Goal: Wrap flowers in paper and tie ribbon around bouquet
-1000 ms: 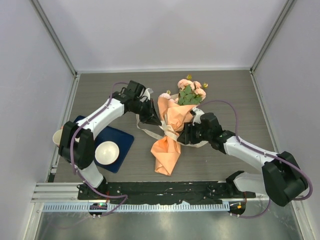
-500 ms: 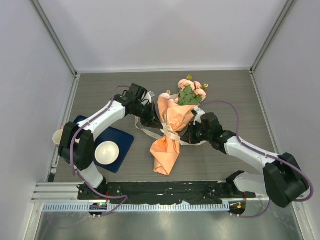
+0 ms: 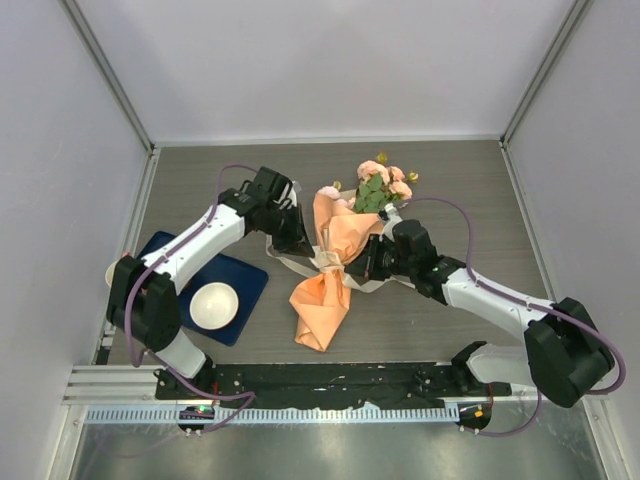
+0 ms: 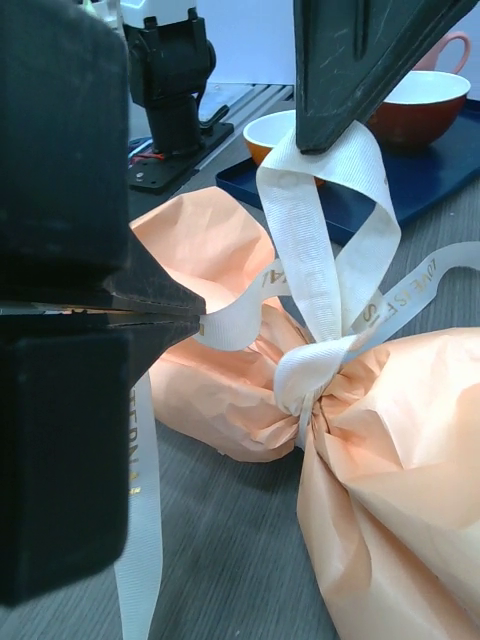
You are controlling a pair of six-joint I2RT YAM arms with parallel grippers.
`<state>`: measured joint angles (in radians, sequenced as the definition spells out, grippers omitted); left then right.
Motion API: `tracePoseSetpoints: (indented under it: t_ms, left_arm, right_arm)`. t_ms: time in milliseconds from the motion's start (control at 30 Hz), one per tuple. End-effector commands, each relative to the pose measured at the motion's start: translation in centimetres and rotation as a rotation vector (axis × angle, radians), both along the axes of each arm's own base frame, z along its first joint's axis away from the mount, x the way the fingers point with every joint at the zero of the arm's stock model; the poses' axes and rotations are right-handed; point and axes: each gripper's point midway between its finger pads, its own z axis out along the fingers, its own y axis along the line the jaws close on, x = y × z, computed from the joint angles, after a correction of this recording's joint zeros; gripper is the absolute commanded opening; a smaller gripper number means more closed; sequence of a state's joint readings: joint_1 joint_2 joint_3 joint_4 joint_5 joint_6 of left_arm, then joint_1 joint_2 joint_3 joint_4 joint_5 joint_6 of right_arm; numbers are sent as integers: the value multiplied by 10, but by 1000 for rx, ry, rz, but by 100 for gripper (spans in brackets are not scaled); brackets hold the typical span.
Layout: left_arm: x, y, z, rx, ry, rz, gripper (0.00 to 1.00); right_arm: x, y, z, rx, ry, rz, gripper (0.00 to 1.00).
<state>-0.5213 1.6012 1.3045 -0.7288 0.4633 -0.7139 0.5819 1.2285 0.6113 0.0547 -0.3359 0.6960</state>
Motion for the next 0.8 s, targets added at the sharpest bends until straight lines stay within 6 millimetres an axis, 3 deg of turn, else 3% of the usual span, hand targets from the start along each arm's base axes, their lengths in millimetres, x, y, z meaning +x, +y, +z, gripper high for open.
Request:
tracePoseSetpoints:
  t_ms: [0, 267, 367, 467, 600, 767]
  left_arm:
    - [2, 29, -12, 157, -47, 42, 0]
    - [16, 67, -41, 399, -62, 112, 5]
    - [21, 69, -54, 439, -46, 115, 4]
    - [25, 62, -72, 439, -7, 114, 0]
    - [11, 51, -102, 382, 58, 127, 0]
    - [-18, 0, -116, 239, 95, 70, 0]
  right_arm:
    - [15, 10, 16, 50, 9, -57, 0]
    - [11, 21, 13, 49, 51, -46, 0]
    - [12, 26, 10, 46, 57, -36, 0]
    - [13, 29, 11, 42, 57, -32, 0]
    - [16, 21, 12, 5, 39, -61, 0]
    - [10, 2, 2, -73, 63, -115, 0]
